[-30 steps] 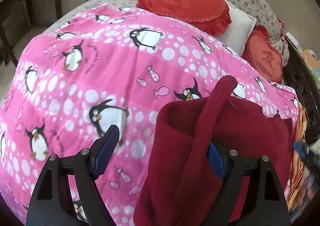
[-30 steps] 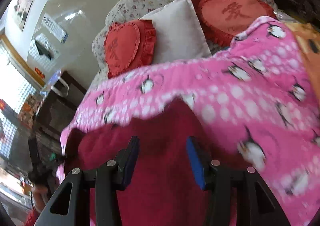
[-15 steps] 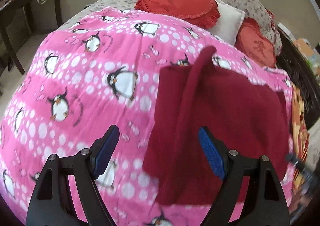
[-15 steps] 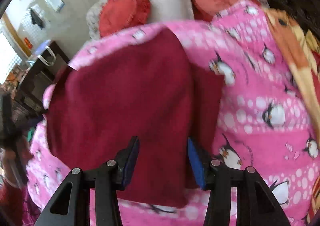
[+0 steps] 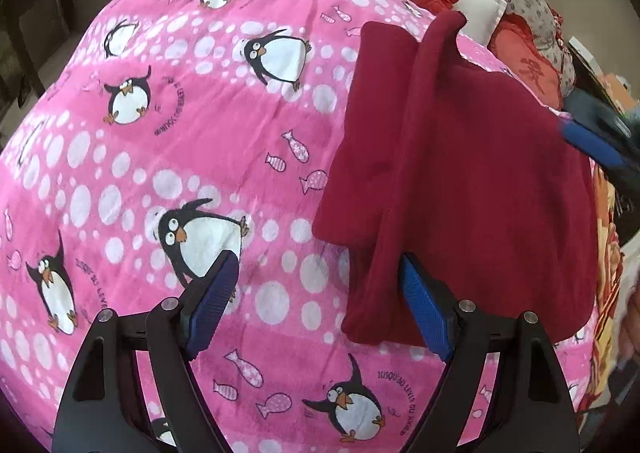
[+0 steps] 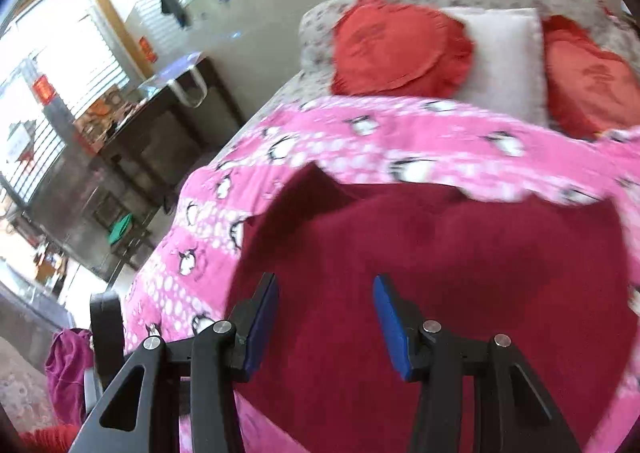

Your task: Fold small clothes

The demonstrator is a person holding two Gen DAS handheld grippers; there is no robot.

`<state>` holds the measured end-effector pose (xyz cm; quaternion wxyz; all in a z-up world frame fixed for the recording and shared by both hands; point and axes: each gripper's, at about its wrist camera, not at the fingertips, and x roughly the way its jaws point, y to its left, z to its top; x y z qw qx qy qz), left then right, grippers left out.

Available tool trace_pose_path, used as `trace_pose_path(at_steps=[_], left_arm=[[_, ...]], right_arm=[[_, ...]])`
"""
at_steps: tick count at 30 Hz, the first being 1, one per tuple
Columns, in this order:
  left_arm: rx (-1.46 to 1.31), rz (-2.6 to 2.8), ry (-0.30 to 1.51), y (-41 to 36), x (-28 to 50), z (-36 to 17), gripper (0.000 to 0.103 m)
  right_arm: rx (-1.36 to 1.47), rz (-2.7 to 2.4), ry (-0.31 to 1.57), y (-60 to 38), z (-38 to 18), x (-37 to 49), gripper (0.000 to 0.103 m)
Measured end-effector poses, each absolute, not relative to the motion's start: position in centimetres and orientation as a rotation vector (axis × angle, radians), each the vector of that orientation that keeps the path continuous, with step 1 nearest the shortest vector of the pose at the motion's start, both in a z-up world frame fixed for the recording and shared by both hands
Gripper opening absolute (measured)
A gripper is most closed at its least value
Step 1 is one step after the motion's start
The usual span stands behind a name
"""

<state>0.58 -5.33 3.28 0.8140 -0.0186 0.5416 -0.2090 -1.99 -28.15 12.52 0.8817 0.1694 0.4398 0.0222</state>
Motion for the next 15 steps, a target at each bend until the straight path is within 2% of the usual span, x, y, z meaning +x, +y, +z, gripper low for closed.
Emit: trace_pose_path(at_steps=[2,15], left_arm=[[-0.049,-0.448,1.161,-5.3,0.6,3.2,0.082],[-0.072,-0.464,1.16,-5.3,0.8,2.1,0.083]], right_arm=[[0.324,0.062,0.935,-26.6,11.7,1.1,0.039],[0.252,0.04,1.039,-23.1,5.3,11.5,0.037]])
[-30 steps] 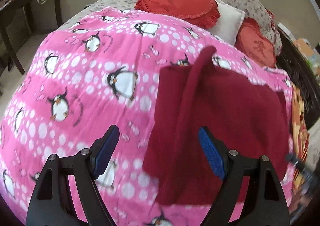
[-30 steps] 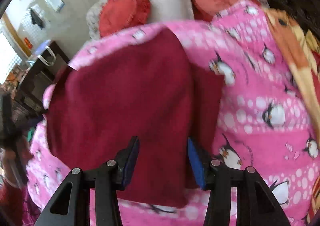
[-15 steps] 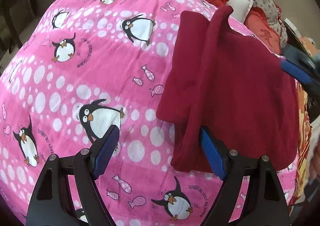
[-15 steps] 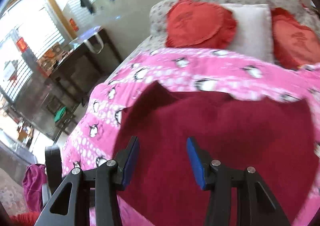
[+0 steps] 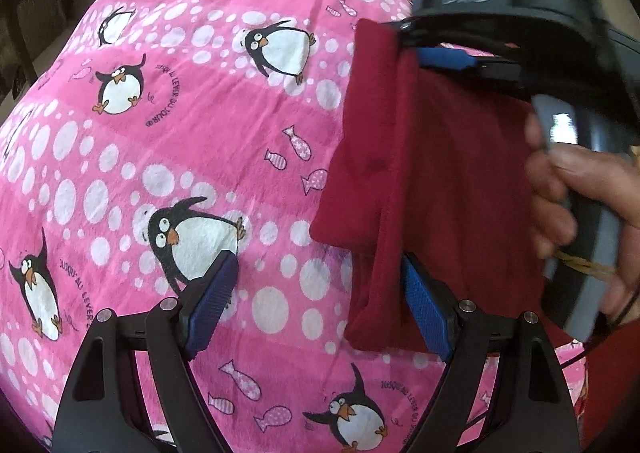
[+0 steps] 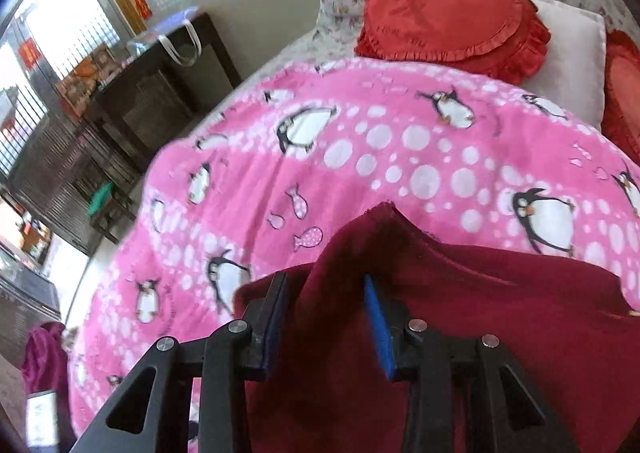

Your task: Fold small clothes

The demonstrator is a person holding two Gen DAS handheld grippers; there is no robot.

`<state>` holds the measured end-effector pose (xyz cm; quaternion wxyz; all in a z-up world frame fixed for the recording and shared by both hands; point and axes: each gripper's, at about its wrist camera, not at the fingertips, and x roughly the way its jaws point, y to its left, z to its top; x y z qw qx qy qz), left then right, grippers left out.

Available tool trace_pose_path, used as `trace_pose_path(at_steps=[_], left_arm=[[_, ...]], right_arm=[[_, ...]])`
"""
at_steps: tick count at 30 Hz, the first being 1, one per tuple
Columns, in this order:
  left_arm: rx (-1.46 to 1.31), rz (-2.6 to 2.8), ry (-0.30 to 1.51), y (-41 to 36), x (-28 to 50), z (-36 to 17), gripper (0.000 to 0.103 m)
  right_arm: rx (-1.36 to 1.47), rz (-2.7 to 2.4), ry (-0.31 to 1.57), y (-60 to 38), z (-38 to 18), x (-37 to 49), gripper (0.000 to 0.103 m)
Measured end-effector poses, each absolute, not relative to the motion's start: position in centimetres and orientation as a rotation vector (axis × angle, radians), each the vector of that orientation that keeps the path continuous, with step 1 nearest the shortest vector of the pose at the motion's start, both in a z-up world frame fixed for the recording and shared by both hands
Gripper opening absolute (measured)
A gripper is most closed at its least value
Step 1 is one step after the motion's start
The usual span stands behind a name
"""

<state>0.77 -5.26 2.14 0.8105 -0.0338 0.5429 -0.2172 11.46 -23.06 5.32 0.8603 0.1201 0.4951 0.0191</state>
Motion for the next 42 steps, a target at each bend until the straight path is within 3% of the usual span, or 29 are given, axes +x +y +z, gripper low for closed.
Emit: trace_pose_path(at_steps=[14,21,29,31,35,40,41,42], left_arm=[[-0.087,-0.46,1.155,-5.0,0.6,1.9,0.083],[-0.106,-0.46,1.163,-4.6,0.3,1.7,0.083],[-0.115,-0.456,1.15,-4.4,0.0,1.3,0.084],[-0.115,-0.456,1.144,-4.3,-0.1,1.3,0.084],[-0.116,-0.454,1.144,-4.3,-0.2,1.1,0.084],[-0.119,-0.461,1.148,-4.2,-0.1,1.3,0.084],[-0.12,-0.467,1.147,-4.1,0.0,1.4,0.084],[-0.125,-0.473,1.146,-3.9,0.0,1.5,0.084]], right_arm=[[0.361,0.087,1.024,-24.5,8.3,8.1,0.04],[0.455,0.076,1.117,-24.5,5.8,9.5,0.063],[0.364,0.012,1.181,-22.0,6.2,11.1,0.072],[0.301,-0.006,1.193,-21.0,6.0,11.5,0.079],[0.146,-0.02,1.235,-18.3,4.8,12.6,0.103],[-0.022,-0.042,1.226,-16.7,3.7,12.8,0.101],[-0.027,-0.04,1.212,-17.0,3.8,12.5,0.089],[-0.045,-0.05,1.2,-17.3,4.1,12.2,0.062]])
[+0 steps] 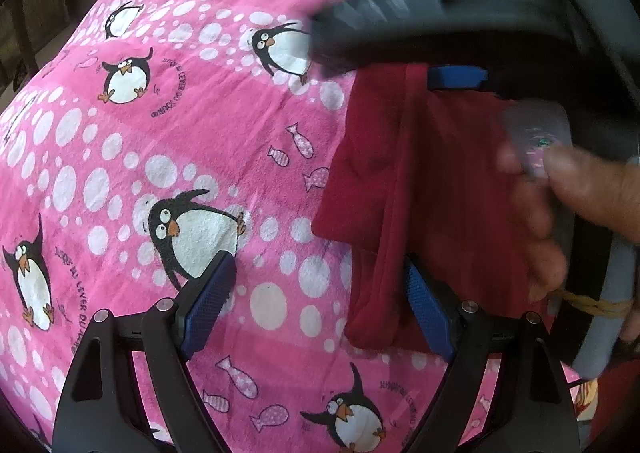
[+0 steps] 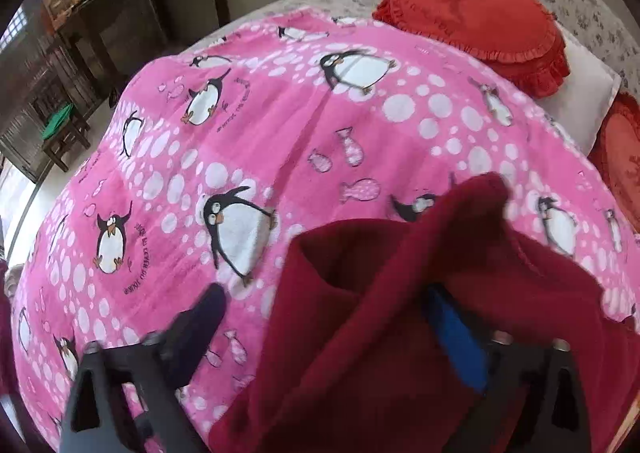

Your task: Fold small clothes

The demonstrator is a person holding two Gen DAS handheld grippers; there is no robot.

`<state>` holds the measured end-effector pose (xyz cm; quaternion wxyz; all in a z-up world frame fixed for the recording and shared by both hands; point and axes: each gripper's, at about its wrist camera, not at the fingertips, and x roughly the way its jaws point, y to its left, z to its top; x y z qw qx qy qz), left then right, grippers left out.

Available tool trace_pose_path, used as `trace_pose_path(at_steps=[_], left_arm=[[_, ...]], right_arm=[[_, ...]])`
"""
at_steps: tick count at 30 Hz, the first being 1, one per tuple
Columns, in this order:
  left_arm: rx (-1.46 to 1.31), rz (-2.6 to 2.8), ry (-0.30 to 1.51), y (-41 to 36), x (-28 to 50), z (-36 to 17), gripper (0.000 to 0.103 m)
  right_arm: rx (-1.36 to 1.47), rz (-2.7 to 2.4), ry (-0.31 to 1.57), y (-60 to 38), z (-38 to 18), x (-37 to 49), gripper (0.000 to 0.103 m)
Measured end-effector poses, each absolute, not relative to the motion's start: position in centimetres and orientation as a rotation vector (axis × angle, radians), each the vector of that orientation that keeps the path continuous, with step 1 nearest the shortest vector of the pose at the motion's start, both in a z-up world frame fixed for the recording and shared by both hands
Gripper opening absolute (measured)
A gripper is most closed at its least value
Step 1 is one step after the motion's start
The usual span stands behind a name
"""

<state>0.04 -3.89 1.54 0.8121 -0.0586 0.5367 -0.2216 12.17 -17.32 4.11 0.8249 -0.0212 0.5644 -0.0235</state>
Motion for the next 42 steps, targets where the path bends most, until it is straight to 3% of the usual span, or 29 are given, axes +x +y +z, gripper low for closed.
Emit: trace_pose_path(at_steps=[3,6,14,19,23,30,42], left_arm=[[-0.167,-0.502,1.117,-3.1,0.4,2.5,0.084],[-0.175,-0.544,1.09,-3.1,0.9,3.3,0.084],[-0.188,-0.663,1.012,-5.7,1.8,5.2,0.084],[-0.259,-0.648,1.198,-7.5,4.1,1.5,0.084],[-0.261,-0.639,1.145,-7.2,3.4,1.1,0.082],[-0.215,-0.617,1.124,-8.0,3.0,1.2,0.082],[-0.213,-0.602,1.119,-7.9,2.9,1.3,0.082]], right_arm=[[-0.008,-0.039,1.169,-19.6,5.3,10.9,0.03],[0.199,0.047,1.151,-23.1,6.4,9.5,0.023],[0.401,0.09,1.103,-25.9,6.5,7.5,0.021],[0.415,0.1,1.11,-25.4,6.5,7.6,0.021],[0.397,0.085,1.149,-24.7,6.3,8.2,0.021],[0.234,0.036,1.195,-21.9,6.1,9.6,0.041],[0.311,0.044,1.169,-22.8,5.7,9.3,0.043]])
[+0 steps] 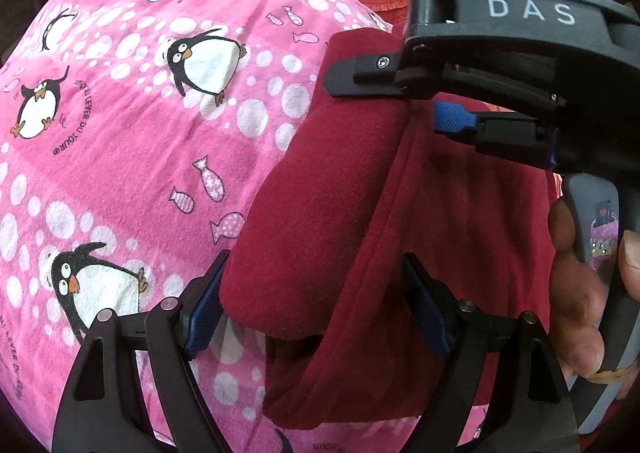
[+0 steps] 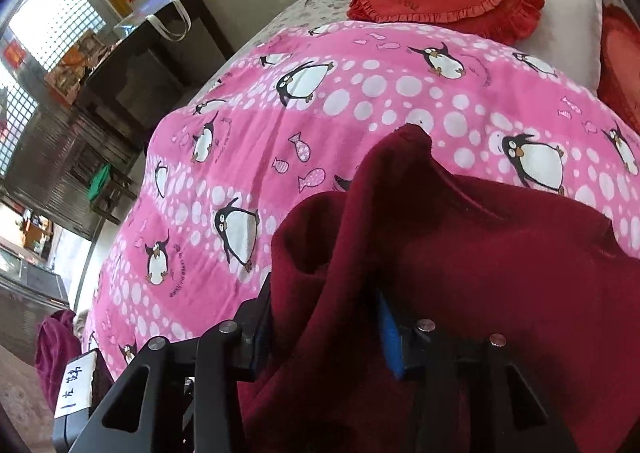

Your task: Fold small clothes

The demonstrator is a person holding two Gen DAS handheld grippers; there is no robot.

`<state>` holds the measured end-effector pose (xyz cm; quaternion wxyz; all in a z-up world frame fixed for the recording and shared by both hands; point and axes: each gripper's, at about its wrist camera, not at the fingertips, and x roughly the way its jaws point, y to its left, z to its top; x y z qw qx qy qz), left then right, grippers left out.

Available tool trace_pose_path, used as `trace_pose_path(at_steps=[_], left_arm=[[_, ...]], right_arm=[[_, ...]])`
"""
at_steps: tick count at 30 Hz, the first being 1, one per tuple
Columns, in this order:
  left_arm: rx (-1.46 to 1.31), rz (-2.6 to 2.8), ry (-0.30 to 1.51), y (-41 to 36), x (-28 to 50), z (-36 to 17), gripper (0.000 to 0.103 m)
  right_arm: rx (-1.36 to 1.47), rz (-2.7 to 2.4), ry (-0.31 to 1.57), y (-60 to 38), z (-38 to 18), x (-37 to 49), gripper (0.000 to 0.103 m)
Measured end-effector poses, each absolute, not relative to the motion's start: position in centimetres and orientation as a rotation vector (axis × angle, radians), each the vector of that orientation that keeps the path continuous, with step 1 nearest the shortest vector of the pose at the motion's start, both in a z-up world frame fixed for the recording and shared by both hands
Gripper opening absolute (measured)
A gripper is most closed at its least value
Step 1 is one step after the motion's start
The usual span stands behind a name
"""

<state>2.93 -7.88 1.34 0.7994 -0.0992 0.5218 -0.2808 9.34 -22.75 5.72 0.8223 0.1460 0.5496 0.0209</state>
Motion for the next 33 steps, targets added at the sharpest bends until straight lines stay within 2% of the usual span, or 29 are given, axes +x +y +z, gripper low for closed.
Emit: trace_pose_path(at_steps=[11,15,17,33], left_arm=[[-0.199,-0.599,1.115,-8.0,2.6,1.4,0.082],[-0.19,-0.594,1.121,-8.2,2.5,1.5,0.082],[-0.198,-0.589,1.129,-8.2,2.6,1.6,0.082],[-0.196,-0.576,1.145,-7.8,2.4,2.2,0.072]], right_arm=[[0.271,0.043,1.156,-22.2,5.5,9.3,0.044],[0.262,0.046,1.137,-22.5,5.6,8.9,0.027],[0.294,0.064,1.127,-23.0,5.6,8.6,0.025],[0.34,0.09,1.113,-23.8,6.5,7.1,0.022]])
